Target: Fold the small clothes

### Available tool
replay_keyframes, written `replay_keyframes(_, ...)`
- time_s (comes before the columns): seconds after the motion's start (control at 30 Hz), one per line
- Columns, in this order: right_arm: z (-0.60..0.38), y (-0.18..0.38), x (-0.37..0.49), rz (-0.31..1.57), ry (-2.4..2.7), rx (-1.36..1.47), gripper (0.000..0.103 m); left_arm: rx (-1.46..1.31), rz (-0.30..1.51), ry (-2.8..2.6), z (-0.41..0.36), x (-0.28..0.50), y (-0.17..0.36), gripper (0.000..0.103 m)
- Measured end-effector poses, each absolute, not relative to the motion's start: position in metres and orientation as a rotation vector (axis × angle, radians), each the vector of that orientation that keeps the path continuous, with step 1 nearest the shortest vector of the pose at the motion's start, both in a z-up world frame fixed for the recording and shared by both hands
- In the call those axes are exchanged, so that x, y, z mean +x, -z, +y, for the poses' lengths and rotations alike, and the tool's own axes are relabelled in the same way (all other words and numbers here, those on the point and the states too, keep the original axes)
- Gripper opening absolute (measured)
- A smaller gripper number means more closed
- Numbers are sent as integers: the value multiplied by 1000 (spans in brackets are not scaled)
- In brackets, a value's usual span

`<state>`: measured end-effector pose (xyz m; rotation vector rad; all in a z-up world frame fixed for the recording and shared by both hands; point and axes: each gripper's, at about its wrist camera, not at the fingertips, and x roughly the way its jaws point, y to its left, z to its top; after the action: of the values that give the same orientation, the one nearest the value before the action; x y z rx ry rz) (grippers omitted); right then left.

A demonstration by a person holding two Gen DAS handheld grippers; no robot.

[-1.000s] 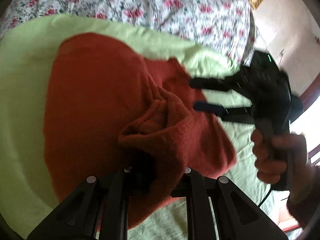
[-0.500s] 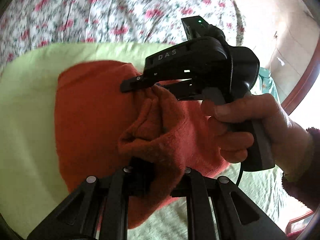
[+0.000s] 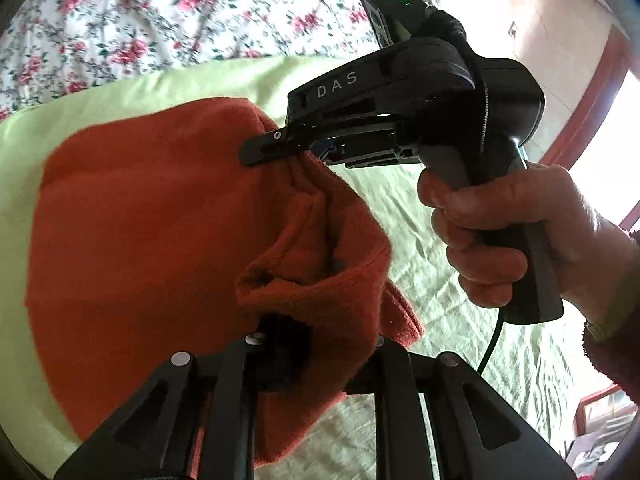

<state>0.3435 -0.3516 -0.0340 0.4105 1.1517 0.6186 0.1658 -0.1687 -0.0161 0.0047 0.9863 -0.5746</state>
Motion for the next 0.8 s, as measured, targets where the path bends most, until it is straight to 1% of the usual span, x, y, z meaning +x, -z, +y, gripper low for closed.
replay_keyframes(0.03, -355, 38, 343, 1155, -615, 424, 16, 7, 996, 575, -170, 166, 19, 18)
replay_keyframes(0.07, -359, 44, 344, 1160, -612, 437, 16, 6, 1007, 576, -171, 164, 22, 21)
replay_keyframes(0.1, -360, 49, 345, 1167, -614, 452, 17, -2, 1024, 576, -170, 164, 25, 30)
replay_keyframes(0.13, -360, 54, 346, 1176, -619, 462, 18, -12, 1039, 580, -170, 165, 26, 35)
replay_keyframes(0.17, -361, 55, 346, 1180, -617, 467, 20, -24, 1052, 588, -168, 165, 27, 45)
replay_keyframes(0.2, -362, 56, 347, 1186, -610, 475, 23, -35, 1058, 594, -166, 163, 27, 52)
replay_keyframes(0.27, -364, 54, 346, 1182, -596, 483, 27, -31, 1062, 597, -162, 156, 26, 59)
replay_keyframes(0.33, -370, 46, 342, 1161, -562, 469, 31, -28, 1065, 602, -154, 147, 22, 61)
replay_keyframes(0.4, -379, 37, 333, 1137, -521, 457, 37, -46, 1067, 608, -142, 139, 17, 63)
replay_keyframes(0.43, -382, 33, 329, 1125, -496, 449, 37, -60, 1066, 604, -132, 135, 13, 63)
replay_keyframes(0.5, -391, 23, 317, 1104, -462, 444, 38, -87, 1062, 572, -110, 126, 7, 69)
replay_keyframes(0.63, -393, 8, 290, 1085, -496, 478, 39, -184, 1064, 473, -61, 118, 2, 73)
replay_keyframes(0.7, -383, 6, 277, 1100, -545, 479, 49, -244, 1073, 403, -32, 120, 6, 75)
replay_keyframes(0.77, -371, 11, 269, 1126, -536, 444, 52, -285, 1083, 347, -11, 130, 11, 75)
replay_keyframes(0.8, -365, 15, 268, 1141, -524, 424, 52, -301, 1091, 325, -5, 137, 13, 75)
